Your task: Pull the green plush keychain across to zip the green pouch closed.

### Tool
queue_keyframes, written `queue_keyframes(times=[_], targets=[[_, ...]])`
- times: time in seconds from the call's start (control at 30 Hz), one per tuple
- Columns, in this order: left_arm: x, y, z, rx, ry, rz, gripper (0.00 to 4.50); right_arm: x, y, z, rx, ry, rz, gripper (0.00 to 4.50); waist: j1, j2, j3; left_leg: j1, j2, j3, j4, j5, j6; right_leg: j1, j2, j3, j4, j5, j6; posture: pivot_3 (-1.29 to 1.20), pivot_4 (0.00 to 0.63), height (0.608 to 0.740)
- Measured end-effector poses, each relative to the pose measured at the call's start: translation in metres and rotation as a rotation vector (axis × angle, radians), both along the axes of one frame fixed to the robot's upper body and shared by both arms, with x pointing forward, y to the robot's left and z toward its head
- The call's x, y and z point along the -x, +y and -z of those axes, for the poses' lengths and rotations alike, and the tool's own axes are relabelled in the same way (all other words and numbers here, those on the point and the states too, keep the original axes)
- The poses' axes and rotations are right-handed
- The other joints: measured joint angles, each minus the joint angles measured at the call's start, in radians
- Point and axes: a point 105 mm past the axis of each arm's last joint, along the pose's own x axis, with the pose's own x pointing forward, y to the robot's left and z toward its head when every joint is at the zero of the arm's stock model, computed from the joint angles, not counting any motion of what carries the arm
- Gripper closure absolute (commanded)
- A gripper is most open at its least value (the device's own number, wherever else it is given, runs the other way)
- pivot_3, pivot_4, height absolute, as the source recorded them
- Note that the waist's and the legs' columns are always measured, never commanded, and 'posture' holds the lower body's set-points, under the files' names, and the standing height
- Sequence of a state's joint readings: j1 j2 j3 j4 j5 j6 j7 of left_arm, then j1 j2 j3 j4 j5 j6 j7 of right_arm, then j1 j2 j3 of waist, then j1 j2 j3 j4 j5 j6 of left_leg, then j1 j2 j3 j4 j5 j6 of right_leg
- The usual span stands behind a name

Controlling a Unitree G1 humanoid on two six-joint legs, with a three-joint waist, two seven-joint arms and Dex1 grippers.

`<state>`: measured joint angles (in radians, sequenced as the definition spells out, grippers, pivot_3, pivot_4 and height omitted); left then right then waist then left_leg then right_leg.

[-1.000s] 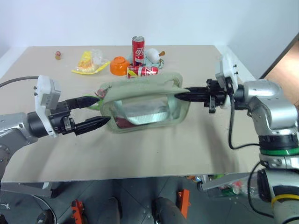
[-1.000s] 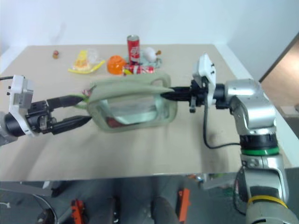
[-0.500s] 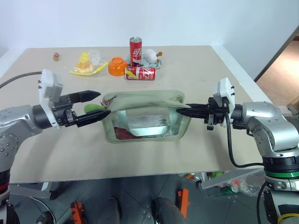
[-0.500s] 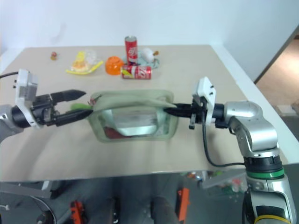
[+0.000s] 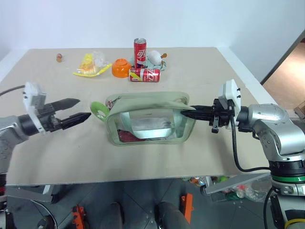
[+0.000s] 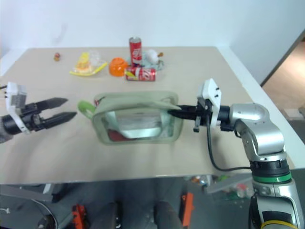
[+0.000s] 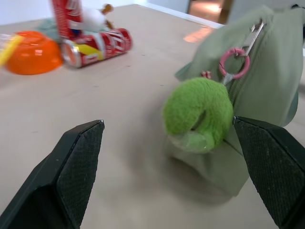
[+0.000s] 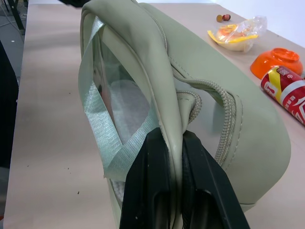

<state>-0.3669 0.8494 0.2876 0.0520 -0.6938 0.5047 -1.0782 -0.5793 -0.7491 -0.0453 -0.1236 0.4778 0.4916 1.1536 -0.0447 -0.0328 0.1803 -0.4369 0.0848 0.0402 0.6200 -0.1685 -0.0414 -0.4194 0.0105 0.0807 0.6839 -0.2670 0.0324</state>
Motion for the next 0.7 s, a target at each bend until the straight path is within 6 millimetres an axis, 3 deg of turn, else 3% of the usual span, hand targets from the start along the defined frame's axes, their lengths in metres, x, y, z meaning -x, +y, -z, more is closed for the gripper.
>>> queue_keyframes(times=[0.27,0.33,0.4,0.5,0.7], targets=[[-0.017,-0.01,0.0,-0.013,-0.054,0.045,0.0,0.001,0.0,0.001,0.006,0.0,0.0,4.44,0.0,0.0,0.0,-0.001,0.0,0.0,0.0,0.0,0.0,0.0,0.0,0.0,0.0,0.001,-0.002,0.0,0.15,0.74],[-0.02,-0.012,-0.002,-0.022,-0.069,0.064,0.97,0.001,-0.001,0.001,0.012,-0.002,0.0,4.5,0.0,0.0,0.0,0.0,0.0,0.0,0.0,0.0,0.0,0.0,0.0,0.0,0.0,0.001,-0.002,0.0,0.15,0.74],[-0.021,-0.014,-0.003,-0.019,-0.079,0.076,1.3,0.001,-0.001,0.0,0.014,-0.003,0.001,4.5,0.0,0.0,0.0,-0.001,0.0,0.0,0.0,0.0,0.0,0.0,0.0,0.0,0.0,0.001,-0.002,0.0,0.15,0.74],[-0.023,-0.017,-0.004,-0.002,-0.083,0.096,2.63,0.001,-0.001,0.0,0.017,-0.004,0.003,4.5,0.0,0.0,0.0,-0.001,0.0,0.0,0.0,0.0,0.0,0.0,0.0,0.0,0.0,0.001,-0.001,0.0,0.15,0.74],[-0.025,-0.019,0.002,0.004,-0.07,0.106,4.44,0.001,-0.002,0.0,0.021,-0.005,0.005,4.5,0.0,0.0,0.0,-0.001,0.0,-0.001,0.0,0.0,0.0,0.0,0.0,0.0,0.0,0.001,-0.001,0.0,0.15,0.74]])
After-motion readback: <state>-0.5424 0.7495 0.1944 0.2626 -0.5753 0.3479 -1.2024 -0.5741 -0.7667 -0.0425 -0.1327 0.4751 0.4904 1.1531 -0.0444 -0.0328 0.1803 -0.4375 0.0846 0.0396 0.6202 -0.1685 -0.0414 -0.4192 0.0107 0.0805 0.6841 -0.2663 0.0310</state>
